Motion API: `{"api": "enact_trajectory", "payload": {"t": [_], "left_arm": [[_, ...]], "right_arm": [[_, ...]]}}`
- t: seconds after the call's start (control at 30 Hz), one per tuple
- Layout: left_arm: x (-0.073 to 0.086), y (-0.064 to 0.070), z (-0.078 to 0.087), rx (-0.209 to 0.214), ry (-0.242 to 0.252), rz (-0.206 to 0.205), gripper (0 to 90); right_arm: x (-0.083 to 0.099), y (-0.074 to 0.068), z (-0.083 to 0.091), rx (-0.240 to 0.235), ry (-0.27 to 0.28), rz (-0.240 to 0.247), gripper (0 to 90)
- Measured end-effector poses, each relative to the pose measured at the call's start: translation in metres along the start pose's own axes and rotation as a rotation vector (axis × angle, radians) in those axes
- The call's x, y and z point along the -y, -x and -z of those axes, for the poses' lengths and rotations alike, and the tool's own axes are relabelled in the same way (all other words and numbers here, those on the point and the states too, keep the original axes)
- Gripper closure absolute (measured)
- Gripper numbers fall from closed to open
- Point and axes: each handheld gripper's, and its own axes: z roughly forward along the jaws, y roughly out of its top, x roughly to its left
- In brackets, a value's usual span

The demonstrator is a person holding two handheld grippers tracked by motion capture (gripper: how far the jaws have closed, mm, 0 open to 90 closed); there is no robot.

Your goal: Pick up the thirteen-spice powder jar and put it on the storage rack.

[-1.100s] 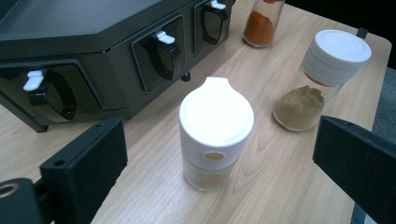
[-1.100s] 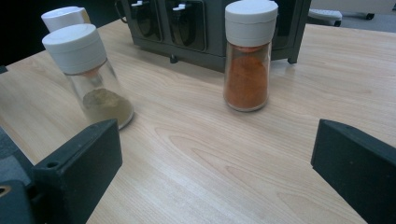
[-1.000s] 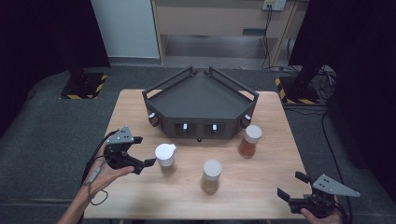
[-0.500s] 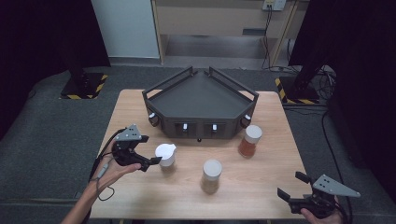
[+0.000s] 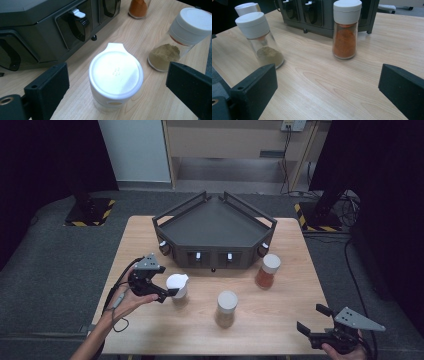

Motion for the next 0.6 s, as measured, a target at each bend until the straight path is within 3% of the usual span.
{"api": "enact_trajectory", "payload": {"t": [0.6], "left_arm": [[0.001, -0.002, -0.022, 0.013, -0.021, -0.001, 4.3]], "right_arm": [[0.0, 0.0, 0.0, 0.001, -0.002, 0.002, 3.0]]}}
